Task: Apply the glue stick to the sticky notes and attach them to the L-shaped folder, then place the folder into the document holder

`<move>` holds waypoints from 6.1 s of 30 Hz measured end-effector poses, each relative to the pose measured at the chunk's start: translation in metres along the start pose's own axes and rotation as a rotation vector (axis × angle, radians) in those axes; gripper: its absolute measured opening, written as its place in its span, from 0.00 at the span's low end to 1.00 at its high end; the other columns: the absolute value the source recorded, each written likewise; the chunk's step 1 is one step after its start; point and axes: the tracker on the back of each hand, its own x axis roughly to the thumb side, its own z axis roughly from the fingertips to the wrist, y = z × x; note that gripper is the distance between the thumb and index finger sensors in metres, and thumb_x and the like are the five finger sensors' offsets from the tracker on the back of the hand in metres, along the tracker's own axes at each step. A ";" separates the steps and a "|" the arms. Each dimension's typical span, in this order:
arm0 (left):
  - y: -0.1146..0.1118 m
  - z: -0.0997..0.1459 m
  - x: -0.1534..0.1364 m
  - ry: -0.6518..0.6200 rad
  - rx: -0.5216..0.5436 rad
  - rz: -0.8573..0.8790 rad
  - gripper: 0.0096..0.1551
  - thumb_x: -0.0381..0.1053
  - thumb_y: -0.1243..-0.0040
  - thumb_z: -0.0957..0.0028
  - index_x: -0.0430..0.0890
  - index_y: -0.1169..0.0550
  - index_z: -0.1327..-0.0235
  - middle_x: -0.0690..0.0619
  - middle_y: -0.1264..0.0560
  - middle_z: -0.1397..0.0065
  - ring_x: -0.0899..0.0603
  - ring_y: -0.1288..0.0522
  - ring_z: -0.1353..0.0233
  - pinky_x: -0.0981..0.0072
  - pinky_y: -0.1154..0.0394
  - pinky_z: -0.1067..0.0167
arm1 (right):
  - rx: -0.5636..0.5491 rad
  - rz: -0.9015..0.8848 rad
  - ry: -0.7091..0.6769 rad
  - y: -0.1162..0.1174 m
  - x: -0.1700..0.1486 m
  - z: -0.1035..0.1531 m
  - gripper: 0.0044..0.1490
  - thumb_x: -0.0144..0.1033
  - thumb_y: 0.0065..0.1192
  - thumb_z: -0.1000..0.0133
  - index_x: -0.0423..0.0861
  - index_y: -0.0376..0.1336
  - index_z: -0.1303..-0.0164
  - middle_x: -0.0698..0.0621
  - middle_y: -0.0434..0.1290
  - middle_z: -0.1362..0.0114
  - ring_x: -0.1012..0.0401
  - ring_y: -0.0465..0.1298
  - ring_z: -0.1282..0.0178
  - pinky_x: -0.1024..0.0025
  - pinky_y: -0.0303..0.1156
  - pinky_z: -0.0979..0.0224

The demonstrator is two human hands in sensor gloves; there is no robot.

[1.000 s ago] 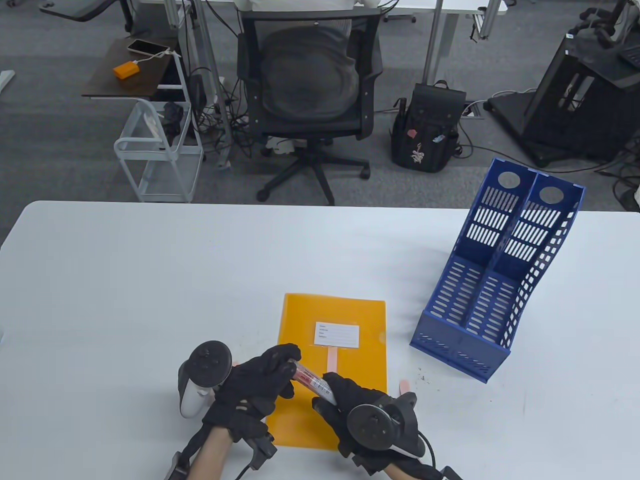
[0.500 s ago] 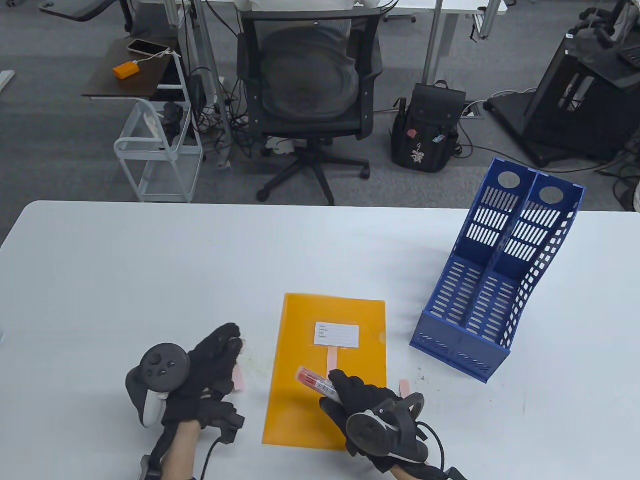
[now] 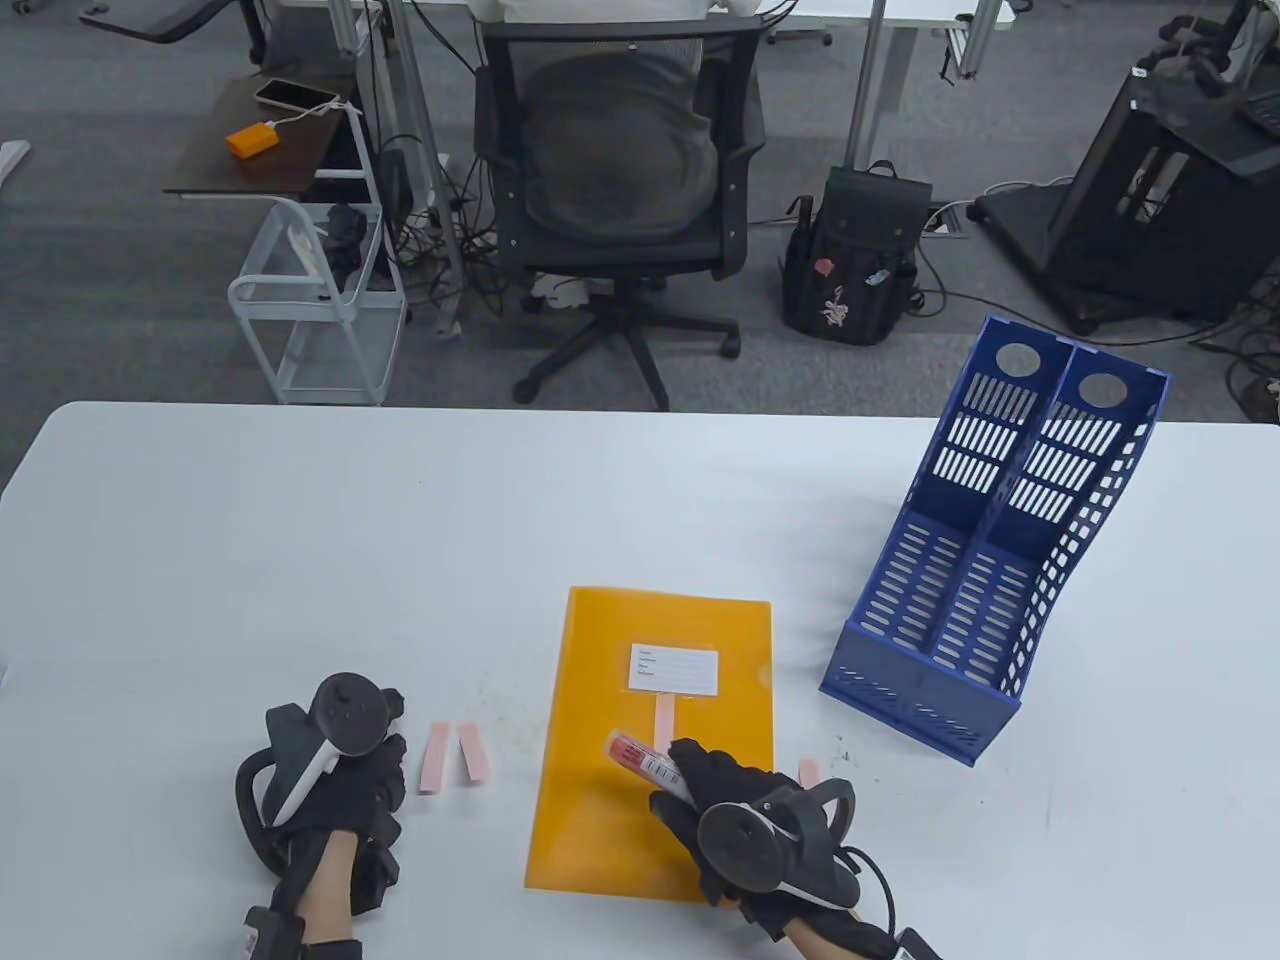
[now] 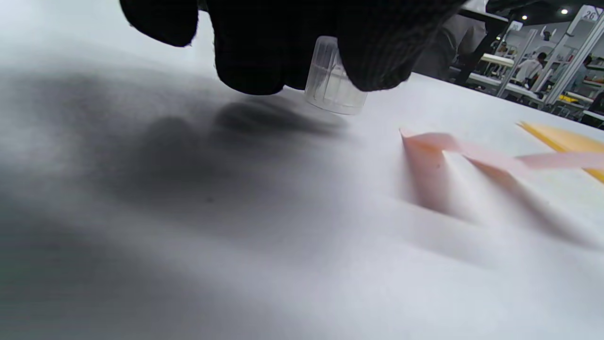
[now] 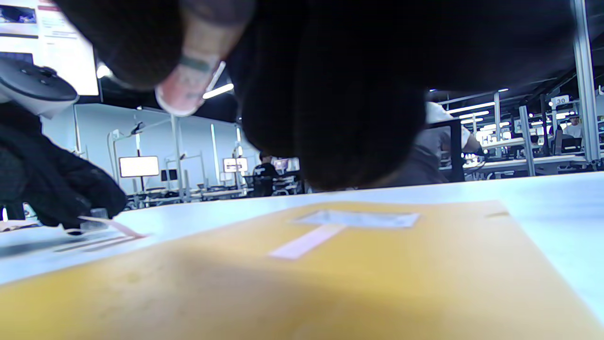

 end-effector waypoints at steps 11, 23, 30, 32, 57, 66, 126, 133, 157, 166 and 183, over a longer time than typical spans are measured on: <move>-0.003 -0.001 0.001 0.012 -0.018 -0.031 0.31 0.48 0.36 0.47 0.55 0.30 0.29 0.52 0.29 0.22 0.43 0.28 0.26 0.35 0.37 0.27 | 0.016 0.003 0.004 0.000 -0.001 0.000 0.40 0.57 0.60 0.48 0.39 0.69 0.36 0.43 0.83 0.52 0.52 0.85 0.66 0.61 0.81 0.66; 0.000 0.001 -0.007 0.022 -0.068 0.093 0.35 0.55 0.43 0.44 0.51 0.37 0.23 0.46 0.35 0.18 0.39 0.32 0.23 0.33 0.40 0.26 | 0.006 -0.009 0.022 -0.003 -0.004 -0.001 0.41 0.57 0.60 0.48 0.39 0.68 0.35 0.43 0.82 0.51 0.52 0.85 0.65 0.61 0.81 0.66; 0.019 0.019 0.017 -0.161 0.073 0.154 0.47 0.64 0.38 0.49 0.50 0.42 0.20 0.44 0.45 0.14 0.35 0.45 0.16 0.27 0.51 0.25 | -0.008 -0.065 0.052 -0.008 -0.011 -0.002 0.41 0.53 0.57 0.46 0.39 0.61 0.29 0.41 0.78 0.42 0.52 0.85 0.62 0.60 0.80 0.64; 0.025 0.028 0.033 -0.269 0.164 0.141 0.47 0.64 0.35 0.52 0.51 0.39 0.21 0.45 0.42 0.15 0.36 0.41 0.17 0.28 0.48 0.25 | 0.005 -0.068 0.051 -0.008 -0.012 -0.002 0.41 0.51 0.57 0.45 0.39 0.58 0.26 0.40 0.76 0.38 0.52 0.84 0.60 0.60 0.80 0.62; -0.001 0.053 0.119 -0.873 -0.192 0.540 0.34 0.60 0.27 0.56 0.52 0.25 0.36 0.53 0.19 0.39 0.44 0.20 0.36 0.35 0.33 0.29 | -0.082 -0.465 -0.056 -0.019 0.003 0.002 0.42 0.41 0.75 0.52 0.36 0.63 0.31 0.40 0.78 0.39 0.56 0.85 0.64 0.61 0.82 0.63; 0.001 0.055 0.120 -0.923 -0.202 0.546 0.34 0.60 0.24 0.59 0.56 0.24 0.38 0.56 0.19 0.40 0.45 0.21 0.35 0.35 0.33 0.29 | 0.135 -0.754 0.070 -0.007 -0.014 -0.002 0.43 0.57 0.45 0.43 0.31 0.76 0.57 0.44 0.86 0.67 0.54 0.86 0.75 0.59 0.81 0.70; 0.002 0.063 0.125 -0.937 -0.109 0.491 0.33 0.58 0.23 0.60 0.58 0.25 0.40 0.59 0.19 0.40 0.45 0.24 0.29 0.35 0.34 0.28 | 0.033 -0.533 -0.024 -0.018 -0.006 0.000 0.41 0.53 0.64 0.50 0.29 0.71 0.45 0.43 0.83 0.58 0.55 0.85 0.71 0.58 0.81 0.67; 0.002 0.064 0.126 -0.924 -0.090 0.449 0.32 0.58 0.24 0.59 0.58 0.25 0.40 0.59 0.19 0.40 0.46 0.24 0.29 0.35 0.34 0.28 | 0.041 -0.601 -0.017 -0.014 -0.011 0.000 0.46 0.55 0.68 0.49 0.38 0.62 0.29 0.42 0.78 0.45 0.54 0.83 0.67 0.58 0.80 0.63; 0.005 0.063 0.122 -0.944 -0.090 0.530 0.33 0.57 0.22 0.60 0.58 0.25 0.40 0.59 0.19 0.39 0.45 0.24 0.28 0.35 0.34 0.28 | -0.045 -0.639 0.030 -0.017 -0.012 0.001 0.45 0.57 0.51 0.46 0.28 0.76 0.55 0.42 0.85 0.66 0.53 0.85 0.75 0.57 0.80 0.70; 0.005 0.063 0.121 -0.930 -0.080 0.498 0.33 0.58 0.23 0.60 0.58 0.24 0.40 0.59 0.19 0.39 0.45 0.25 0.27 0.32 0.38 0.26 | 0.000 -0.604 0.008 -0.015 -0.011 0.000 0.44 0.55 0.51 0.46 0.27 0.77 0.60 0.44 0.85 0.70 0.55 0.86 0.78 0.59 0.81 0.73; 0.002 0.065 0.126 -0.934 -0.112 0.473 0.33 0.57 0.22 0.60 0.57 0.24 0.40 0.58 0.19 0.39 0.44 0.25 0.27 0.32 0.37 0.26 | 0.016 -0.645 0.000 -0.012 -0.013 0.000 0.50 0.61 0.63 0.49 0.36 0.63 0.28 0.39 0.77 0.39 0.50 0.84 0.60 0.54 0.80 0.60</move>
